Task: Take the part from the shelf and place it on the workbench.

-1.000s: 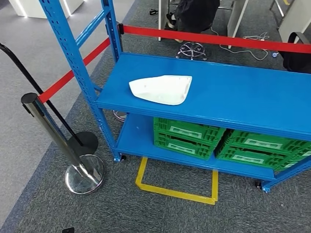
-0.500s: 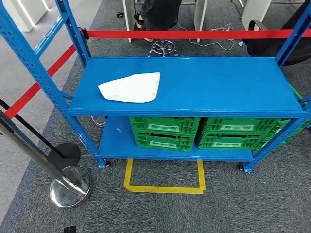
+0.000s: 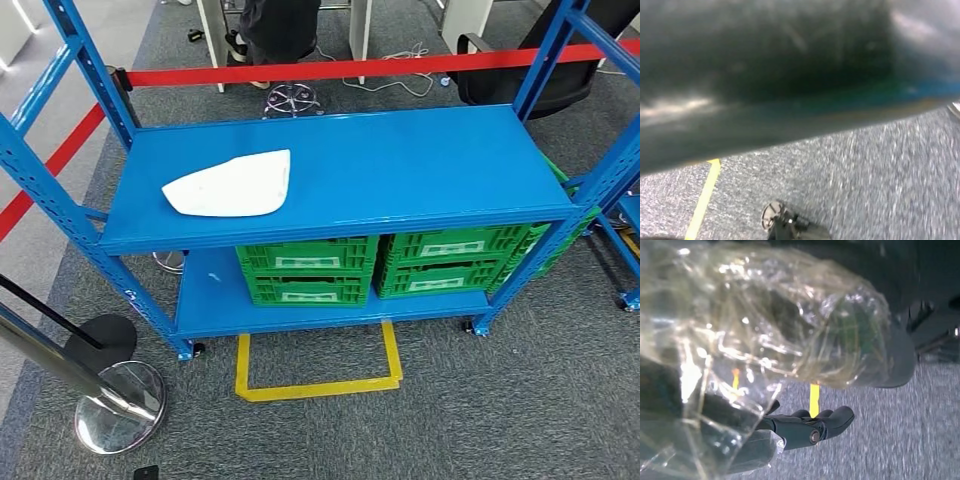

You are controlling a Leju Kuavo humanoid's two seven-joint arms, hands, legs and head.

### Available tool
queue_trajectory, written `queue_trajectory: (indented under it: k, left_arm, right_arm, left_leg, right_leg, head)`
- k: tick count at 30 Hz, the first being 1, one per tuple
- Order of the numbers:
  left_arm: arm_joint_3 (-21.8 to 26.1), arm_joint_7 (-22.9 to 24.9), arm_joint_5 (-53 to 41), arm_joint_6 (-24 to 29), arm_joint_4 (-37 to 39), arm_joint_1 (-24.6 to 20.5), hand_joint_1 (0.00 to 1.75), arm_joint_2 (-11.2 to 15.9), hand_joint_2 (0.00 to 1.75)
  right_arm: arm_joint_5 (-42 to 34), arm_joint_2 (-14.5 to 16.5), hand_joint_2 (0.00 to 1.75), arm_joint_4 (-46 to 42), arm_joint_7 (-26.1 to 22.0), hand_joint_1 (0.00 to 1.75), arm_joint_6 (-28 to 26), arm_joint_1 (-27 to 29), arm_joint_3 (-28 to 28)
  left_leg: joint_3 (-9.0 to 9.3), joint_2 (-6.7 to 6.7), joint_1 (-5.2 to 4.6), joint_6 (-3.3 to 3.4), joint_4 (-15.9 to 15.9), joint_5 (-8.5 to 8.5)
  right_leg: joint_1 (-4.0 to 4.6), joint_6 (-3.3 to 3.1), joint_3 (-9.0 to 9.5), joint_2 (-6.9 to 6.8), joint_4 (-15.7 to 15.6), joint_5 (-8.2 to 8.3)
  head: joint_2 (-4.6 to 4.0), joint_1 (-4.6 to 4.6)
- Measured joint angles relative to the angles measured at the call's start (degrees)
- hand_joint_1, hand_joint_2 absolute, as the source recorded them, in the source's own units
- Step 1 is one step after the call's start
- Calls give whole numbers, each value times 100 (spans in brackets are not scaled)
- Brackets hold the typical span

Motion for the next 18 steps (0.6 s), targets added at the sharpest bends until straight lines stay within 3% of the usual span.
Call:
queue_trajectory:
  k: [2, 4, 5, 6, 7, 10, 14, 15, 17, 18]
  left_arm:
    - [0, -1, -1, -7, 0, -2, 0, 3, 0]
    - [0, 2, -3, -10, 0, 8, 0, 8, 0]
    - [0, 7, -6, -10, 0, 17, 0, 9, 0]
    - [0, 11, -9, -11, 0, 22, 0, 9, 0]
    - [0, 17, -13, -10, 0, 24, 0, 8, 0]
    - [0, 25, -18, -9, 0, 24, 0, 4, 0]
    - [0, 25, -18, -9, 0, 23, 0, 4, 0]
    - [0, 25, -17, -9, 0, 21, 0, 3, 0]
    - [1, 31, -20, -9, 0, 9, 0, 3, 0]
    - [1, 36, -25, -9, 0, 2, 0, 3, 0]
  right_arm:
    - [42, -8, 87, 0, -7, 0, 64, -2, 1]
    - [87, -24, 175, 0, 9, 0, 105, -4, 1]
    - [103, -36, 175, 0, 22, 0, 124, 0, 1]
    - [115, -47, 175, 0, 35, 0, 143, 7, 1]
    - [126, -60, 175, 0, 45, 0, 160, 13, 1]
    - [149, -83, 175, 0, 57, 0, 175, 17, 1]
    - [152, -84, 175, -1, 58, 0, 174, 16, 1]
    - [156, -88, 175, -1, 59, 0, 174, 15, 1]
    - [165, -96, 175, -1, 63, 0, 180, 12, 1]
    - [168, -104, 175, -1, 68, 0, 183, 8, 1]
  left_leg:
    - [-2, 44, 23, 66, -55, 45]
    - [-22, 89, 21, 92, -60, 56]
    - [-30, 107, 18, 91, -58, 57]
    - [-35, 118, 17, 88, -56, 59]
    - [-36, 117, 18, 83, -54, 61]
    - [-28, 96, 22, 69, -50, 66]
    - [-27, 93, 23, 67, -49, 66]
    - [-26, 84, 23, 56, -44, 64]
    - [-56, 28, 10, -22, -4, 68]
    - [-156, 4, 16, -93, 210, -64]
  right_leg:
    - [-3, 47, -178, -121, 337, -229]
    - [-11, 80, -531, -230, 1104, -633]
    - [-13, 95, -691, -247, 1461, -772]
    - [-15, 106, -762, -253, 1641, -806]
    - [-18, 112, -722, -255, 1599, -732]
    - [-28, 114, -431, -255, 1089, -417]
    - [-30, 113, -390, -254, 1014, -382]
    - [-37, 113, -266, -231, 793, -302]
    - [-40, 56, 29, -164, 271, -182]
    - [-42, -14, 161, -175, 30, -123]
  head:
    - [0, 30]
    - [0, 55]
    - [0, 55]
    - [0, 54]
    - [0, 57]
    - [0, 55]
    - [0, 55]
    - [0, 56]
    - [0, 49]
    - [0, 33]
